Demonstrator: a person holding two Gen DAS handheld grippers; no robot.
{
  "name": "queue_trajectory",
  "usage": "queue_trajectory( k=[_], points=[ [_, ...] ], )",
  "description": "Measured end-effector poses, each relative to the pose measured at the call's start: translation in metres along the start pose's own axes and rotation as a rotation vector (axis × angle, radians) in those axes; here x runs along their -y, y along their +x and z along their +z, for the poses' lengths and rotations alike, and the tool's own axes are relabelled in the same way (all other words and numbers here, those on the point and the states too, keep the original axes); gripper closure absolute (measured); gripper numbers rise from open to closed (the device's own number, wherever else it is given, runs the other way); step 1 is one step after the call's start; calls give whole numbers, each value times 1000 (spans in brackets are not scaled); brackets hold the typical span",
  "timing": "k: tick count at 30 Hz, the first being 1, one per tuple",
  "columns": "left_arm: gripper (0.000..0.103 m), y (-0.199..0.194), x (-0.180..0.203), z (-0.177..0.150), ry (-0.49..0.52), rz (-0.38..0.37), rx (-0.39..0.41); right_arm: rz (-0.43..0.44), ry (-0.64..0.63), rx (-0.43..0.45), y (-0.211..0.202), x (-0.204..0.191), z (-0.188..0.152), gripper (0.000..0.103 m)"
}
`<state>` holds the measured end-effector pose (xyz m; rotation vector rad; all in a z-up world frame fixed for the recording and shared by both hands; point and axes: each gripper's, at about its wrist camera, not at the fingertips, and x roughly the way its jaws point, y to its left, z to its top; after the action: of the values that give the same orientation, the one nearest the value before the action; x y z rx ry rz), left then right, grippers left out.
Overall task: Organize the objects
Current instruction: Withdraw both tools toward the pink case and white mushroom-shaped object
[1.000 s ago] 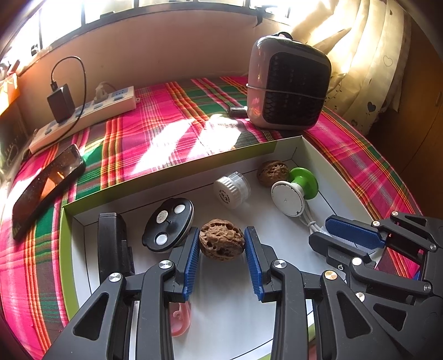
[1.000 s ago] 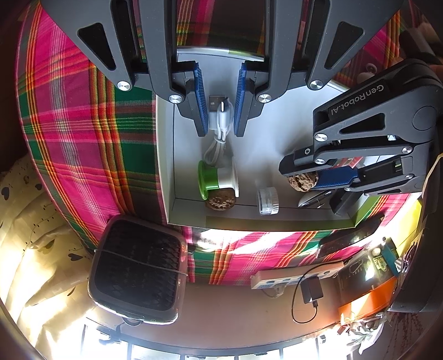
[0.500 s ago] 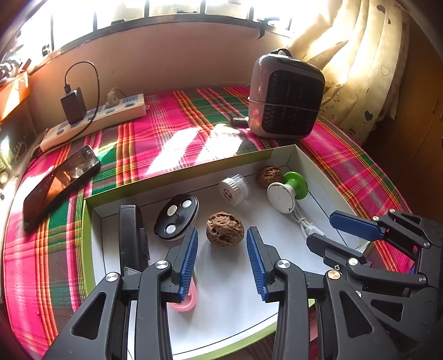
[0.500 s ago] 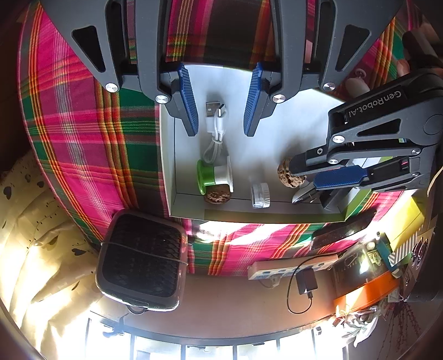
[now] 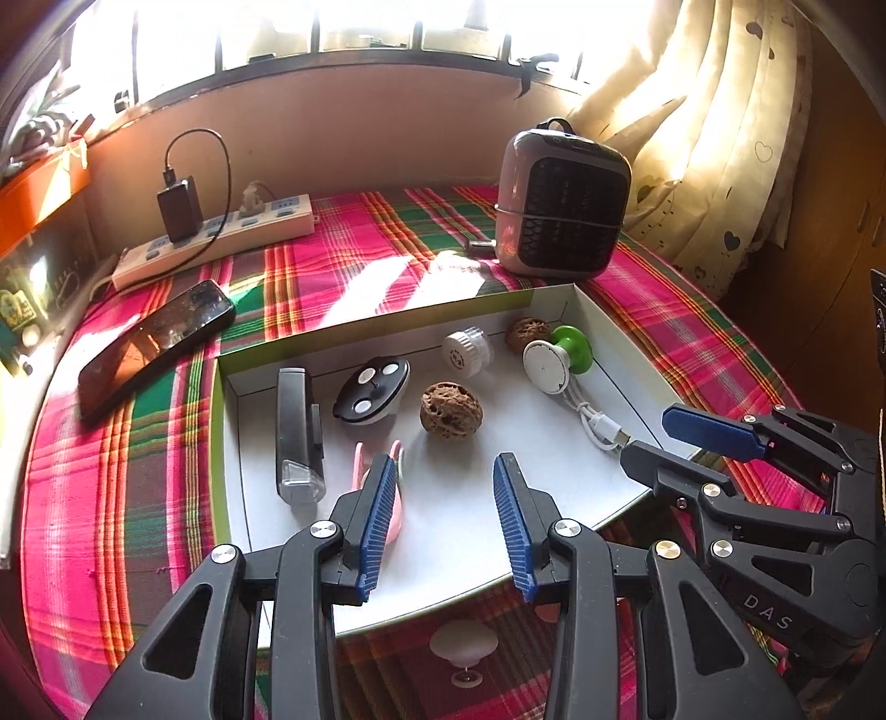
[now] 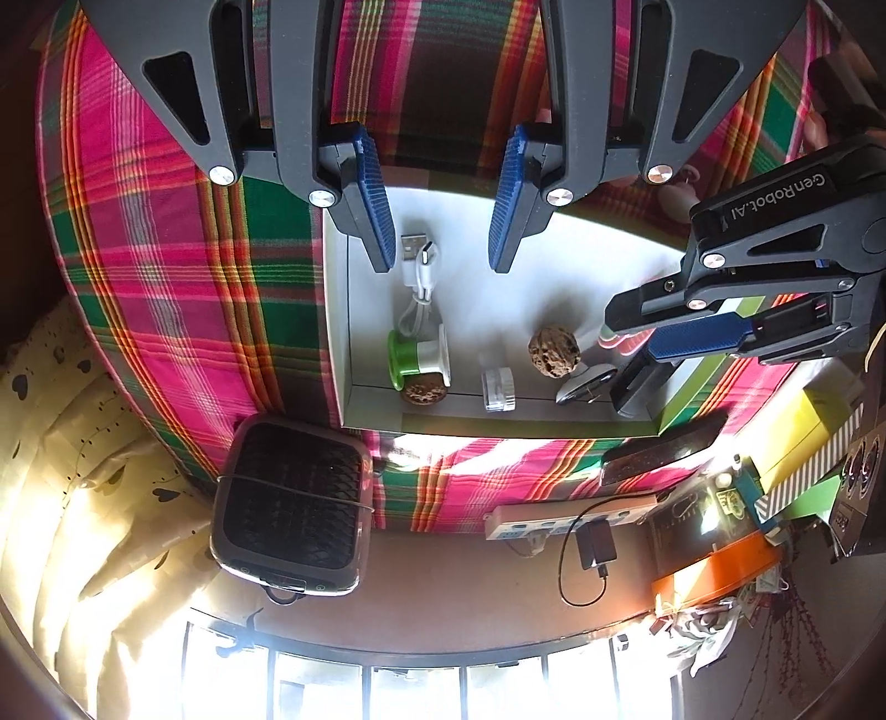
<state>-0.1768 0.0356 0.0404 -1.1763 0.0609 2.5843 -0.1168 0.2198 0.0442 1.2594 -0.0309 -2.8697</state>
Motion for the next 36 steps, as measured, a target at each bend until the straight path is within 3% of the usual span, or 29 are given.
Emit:
queue_trajectory(
  k=[13, 22, 36],
  points=[
    [68, -27, -3, -25, -44, -5, 31, 45, -14, 42, -19, -5, -17, 63],
    [66, -43, -12, -44, -71, -24, 28, 141, -6, 45, -20, -5, -30, 57],
    [64, -42, -13, -66, -77, -52, -2, 195, -51, 1, -8, -17, -37, 57]
  ],
)
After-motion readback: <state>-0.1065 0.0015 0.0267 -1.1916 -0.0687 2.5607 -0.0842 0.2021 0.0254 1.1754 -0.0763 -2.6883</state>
